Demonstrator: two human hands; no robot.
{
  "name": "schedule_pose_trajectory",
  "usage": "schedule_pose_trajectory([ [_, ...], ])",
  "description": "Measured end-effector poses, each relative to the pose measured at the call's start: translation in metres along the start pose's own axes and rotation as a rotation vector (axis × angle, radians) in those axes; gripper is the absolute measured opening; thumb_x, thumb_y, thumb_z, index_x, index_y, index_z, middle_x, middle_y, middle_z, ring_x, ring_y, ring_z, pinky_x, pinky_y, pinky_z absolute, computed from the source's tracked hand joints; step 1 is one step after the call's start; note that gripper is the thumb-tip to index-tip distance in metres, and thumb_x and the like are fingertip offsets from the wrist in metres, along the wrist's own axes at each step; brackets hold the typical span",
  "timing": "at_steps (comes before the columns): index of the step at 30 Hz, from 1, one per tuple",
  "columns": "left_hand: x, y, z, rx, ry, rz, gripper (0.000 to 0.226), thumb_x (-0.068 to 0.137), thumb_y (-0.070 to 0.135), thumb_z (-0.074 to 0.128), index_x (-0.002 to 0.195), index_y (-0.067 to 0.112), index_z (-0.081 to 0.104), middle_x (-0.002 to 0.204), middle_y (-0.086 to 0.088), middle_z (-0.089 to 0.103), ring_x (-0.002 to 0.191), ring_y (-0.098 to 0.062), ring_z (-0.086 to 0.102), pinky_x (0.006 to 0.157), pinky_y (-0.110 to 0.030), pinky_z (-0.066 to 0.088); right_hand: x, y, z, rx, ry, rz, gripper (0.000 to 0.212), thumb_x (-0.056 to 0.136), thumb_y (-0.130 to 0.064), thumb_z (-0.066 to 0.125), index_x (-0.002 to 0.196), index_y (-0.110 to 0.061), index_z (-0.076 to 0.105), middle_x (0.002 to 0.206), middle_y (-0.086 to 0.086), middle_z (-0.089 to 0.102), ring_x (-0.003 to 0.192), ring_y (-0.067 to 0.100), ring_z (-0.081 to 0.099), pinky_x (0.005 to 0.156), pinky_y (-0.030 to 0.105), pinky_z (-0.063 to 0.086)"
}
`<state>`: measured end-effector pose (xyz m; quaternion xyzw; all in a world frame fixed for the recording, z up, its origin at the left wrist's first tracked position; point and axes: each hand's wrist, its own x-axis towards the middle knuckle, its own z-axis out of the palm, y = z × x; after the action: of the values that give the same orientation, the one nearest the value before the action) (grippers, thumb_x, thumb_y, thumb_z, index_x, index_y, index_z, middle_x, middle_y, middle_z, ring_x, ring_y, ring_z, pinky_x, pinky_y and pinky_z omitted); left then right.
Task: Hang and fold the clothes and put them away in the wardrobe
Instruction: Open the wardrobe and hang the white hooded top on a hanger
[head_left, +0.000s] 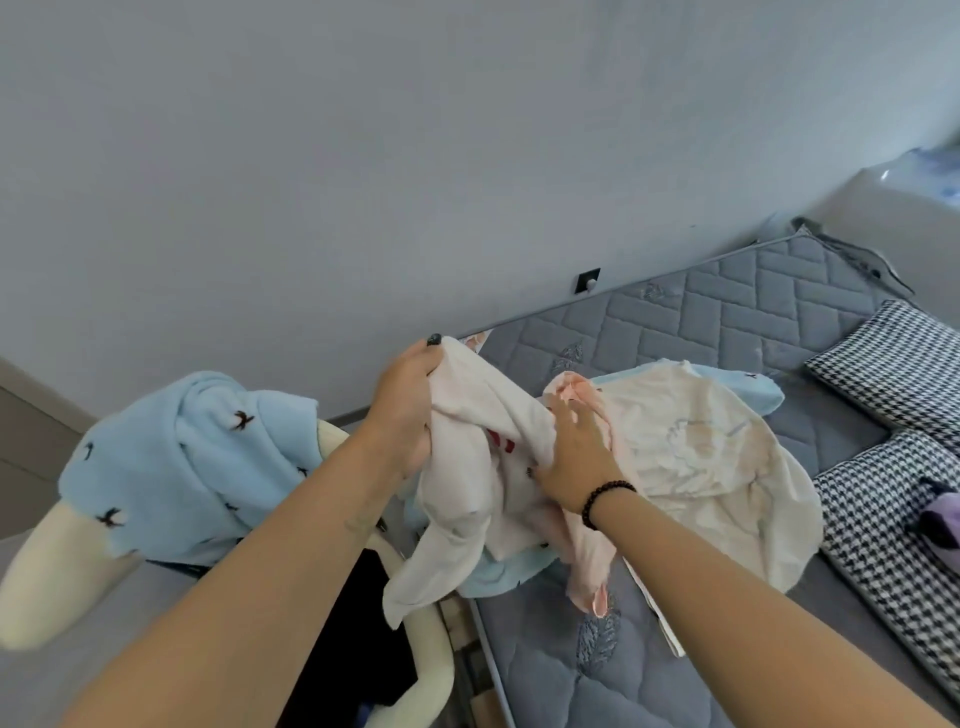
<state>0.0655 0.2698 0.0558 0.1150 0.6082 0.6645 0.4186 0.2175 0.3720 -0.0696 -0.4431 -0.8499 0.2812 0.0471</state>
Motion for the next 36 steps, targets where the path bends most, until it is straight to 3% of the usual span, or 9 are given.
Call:
schedule_pose_trajectory([
  [3,-0.010,0.002,-0.001,0.010,-0.050,0.007,0.028,0.100,0.016,0.043,0.081,0.016,0.062,0.072,0.000,0.069,0.070,-0.015,0.065,0.060,-0.025,0.051,0.002,-0.017,0.016,0.164,-0.095,-0.085,0.088,0.077,-0.036,0.069,0.148,-0.031,0.016,0.149,0.006,0.027,0.132,0.026,0.033,0.107,0.044,0.036],
  [5,-0.014,0.001,-0.004,0.003,-0.052,-0.004,0.027,0.099,0.018,0.045,0.078,0.016,0.062,0.076,-0.002,0.067,0.076,-0.018,0.063,0.067,-0.030,0.050,0.003,-0.020,0.026,0.242,-0.094,-0.123,0.065,0.080,-0.032,0.062,0.139,-0.037,0.036,0.134,0.001,0.049,0.120,0.022,0.047,0.100,0.039,0.041],
  [7,-0.014,-0.002,-0.010,-0.001,-0.056,-0.030,0.026,0.098,0.019,0.047,0.076,0.016,0.059,0.077,-0.004,0.063,0.076,-0.020,0.061,0.070,-0.032,0.047,0.000,-0.020,0.027,0.276,-0.044,-0.068,0.032,0.088,-0.015,0.051,0.117,-0.027,0.058,0.114,0.001,0.063,0.105,0.022,0.055,0.089,0.032,0.044],
  [12,-0.002,-0.024,-0.028,0.083,0.062,-0.115,0.020,0.097,0.022,0.047,0.092,0.012,0.063,0.091,-0.008,0.067,0.083,-0.022,0.061,0.070,-0.032,0.045,-0.005,-0.022,0.006,0.414,0.154,0.086,0.031,0.085,0.007,0.041,0.084,-0.017,0.060,0.080,-0.005,0.057,0.085,0.020,0.053,0.063,0.019,0.032],
  [19,0.019,-0.057,-0.033,0.319,0.100,-0.251,0.031,0.092,0.028,0.053,0.110,0.008,0.066,0.103,-0.013,0.071,0.093,-0.026,0.065,0.086,-0.038,0.050,0.017,-0.048,-0.058,0.569,0.386,0.040,0.035,0.084,0.004,0.041,0.093,-0.017,0.067,0.090,0.000,0.063,0.087,0.018,0.054,0.074,0.027,0.041],
  [25,0.030,-0.058,-0.008,0.005,-0.126,-0.440,0.071,0.089,0.069,0.040,0.115,0.008,0.065,0.111,-0.021,0.068,0.101,-0.034,0.063,0.096,-0.049,0.046,-0.007,-0.059,-0.047,0.638,0.168,-0.208,0.040,0.085,0.009,0.048,0.100,-0.022,0.069,0.093,-0.015,0.067,0.091,0.000,0.060,0.079,0.012,0.045],
  [30,0.042,-0.108,0.013,0.106,0.048,-0.541,0.036,0.077,0.018,0.058,0.109,0.003,0.068,0.098,-0.017,0.072,0.092,-0.034,0.068,0.088,-0.047,0.055,-0.021,-0.015,0.005,0.681,-0.027,-0.062,0.054,0.079,0.016,0.046,0.114,-0.022,0.061,0.117,-0.010,0.061,0.116,0.005,0.053,0.103,0.023,0.040],
  [33,0.054,-0.148,0.018,0.208,0.246,-0.522,0.013,0.087,0.006,0.050,0.093,0.001,0.060,0.093,-0.014,0.064,0.090,-0.030,0.061,0.088,-0.042,0.052,-0.031,0.018,0.030,0.706,-0.122,0.031,0.059,0.079,0.010,0.055,0.122,-0.030,0.050,0.127,-0.010,0.054,0.123,0.002,0.047,0.105,0.024,0.040],
  [36,0.069,-0.176,0.017,0.252,0.263,-0.506,0.027,0.095,0.009,0.045,0.114,-0.002,0.061,0.106,-0.017,0.063,0.097,-0.028,0.059,0.089,-0.038,0.051,-0.024,0.050,0.045,0.733,-0.131,0.163,0.062,0.080,0.005,0.059,0.123,-0.038,0.045,0.133,-0.015,0.047,0.127,0.002,0.042,0.101,0.021,0.039],
])
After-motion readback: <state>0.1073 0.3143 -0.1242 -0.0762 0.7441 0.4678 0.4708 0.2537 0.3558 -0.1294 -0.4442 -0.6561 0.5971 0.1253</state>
